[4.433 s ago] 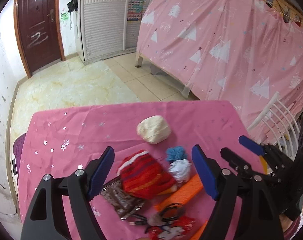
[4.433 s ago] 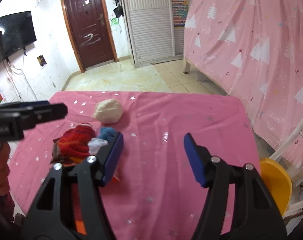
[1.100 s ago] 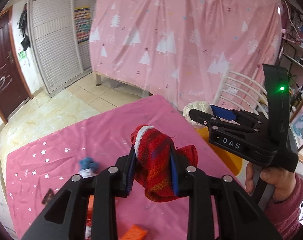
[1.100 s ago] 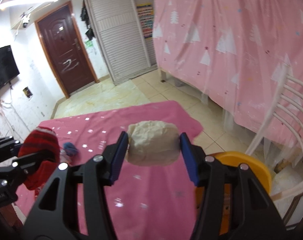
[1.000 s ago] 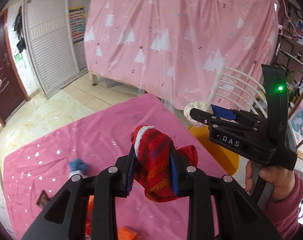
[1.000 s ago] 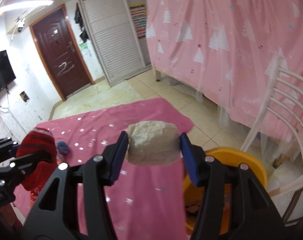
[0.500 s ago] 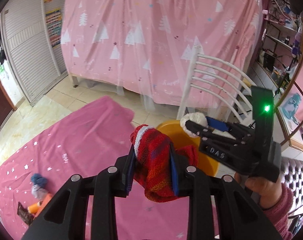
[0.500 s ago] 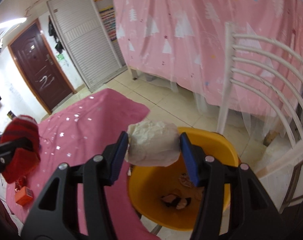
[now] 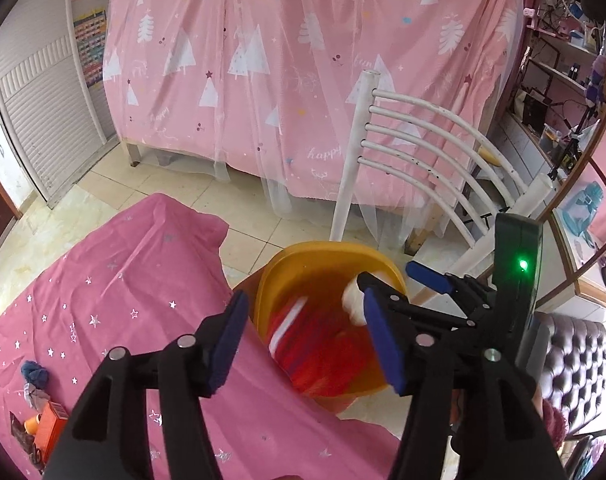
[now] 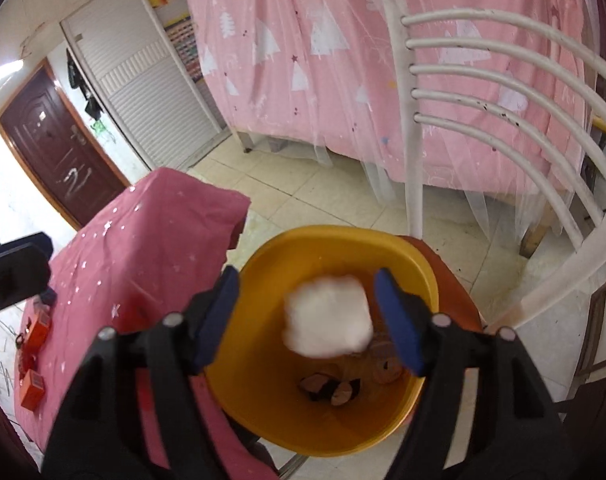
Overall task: Collect trash
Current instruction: 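Carry the red hat and paper ball to the yellow bin and lower them, then open both tools over the bin and move them back over the table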
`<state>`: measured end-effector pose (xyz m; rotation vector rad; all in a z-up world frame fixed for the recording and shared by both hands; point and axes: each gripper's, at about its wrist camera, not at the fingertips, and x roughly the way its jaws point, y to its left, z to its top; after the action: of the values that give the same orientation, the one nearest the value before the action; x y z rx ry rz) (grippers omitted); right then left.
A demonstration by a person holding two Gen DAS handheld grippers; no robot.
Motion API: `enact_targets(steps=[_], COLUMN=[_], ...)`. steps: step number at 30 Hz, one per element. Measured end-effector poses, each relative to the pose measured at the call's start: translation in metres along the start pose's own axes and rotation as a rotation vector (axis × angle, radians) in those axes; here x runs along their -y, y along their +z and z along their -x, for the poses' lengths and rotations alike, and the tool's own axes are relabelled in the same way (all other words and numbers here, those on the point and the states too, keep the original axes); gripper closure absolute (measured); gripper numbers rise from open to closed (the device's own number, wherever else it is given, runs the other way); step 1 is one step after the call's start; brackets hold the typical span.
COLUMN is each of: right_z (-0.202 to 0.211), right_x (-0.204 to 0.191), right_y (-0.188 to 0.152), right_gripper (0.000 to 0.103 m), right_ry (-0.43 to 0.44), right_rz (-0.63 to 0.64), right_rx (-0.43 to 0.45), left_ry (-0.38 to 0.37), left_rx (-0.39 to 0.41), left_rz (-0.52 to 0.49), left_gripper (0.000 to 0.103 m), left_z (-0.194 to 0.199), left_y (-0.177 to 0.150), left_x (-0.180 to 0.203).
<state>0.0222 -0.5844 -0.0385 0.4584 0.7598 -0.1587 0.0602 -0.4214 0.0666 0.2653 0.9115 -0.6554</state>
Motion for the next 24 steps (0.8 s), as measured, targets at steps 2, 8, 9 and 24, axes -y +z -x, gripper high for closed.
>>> enact_targets(steps=[2, 8, 9, 24], right_z=[-0.001, 0.001, 0.002, 0.016], right_x=[0.001, -0.003, -0.004, -0.087], right_y=[0.000, 0.000, 0.000, -0.003], right_gripper=[0.035, 0.035, 0.035, 0.035], right_ry=[0.005, 0.018, 0.019, 0.091], right_rz=[-0.002, 0.003, 0.005, 0.131], right_rx=[-0.002, 0.000, 0.001, 0.014], left_ry=[0.001, 0.002, -0.001, 0.019], left_rx=[-0.002, -0.002, 0.001, 0.098], left_rz=[-0.001, 0.000, -0.001, 0.089], left_gripper=[0.047, 0.047, 0.047, 0.041], left_z=[-0.001, 0.001, 0.002, 0.070], left_y=[-0.001, -0.002, -0.003, -0.027], left_x=[0.002, 0.003, 0.003, -0.061])
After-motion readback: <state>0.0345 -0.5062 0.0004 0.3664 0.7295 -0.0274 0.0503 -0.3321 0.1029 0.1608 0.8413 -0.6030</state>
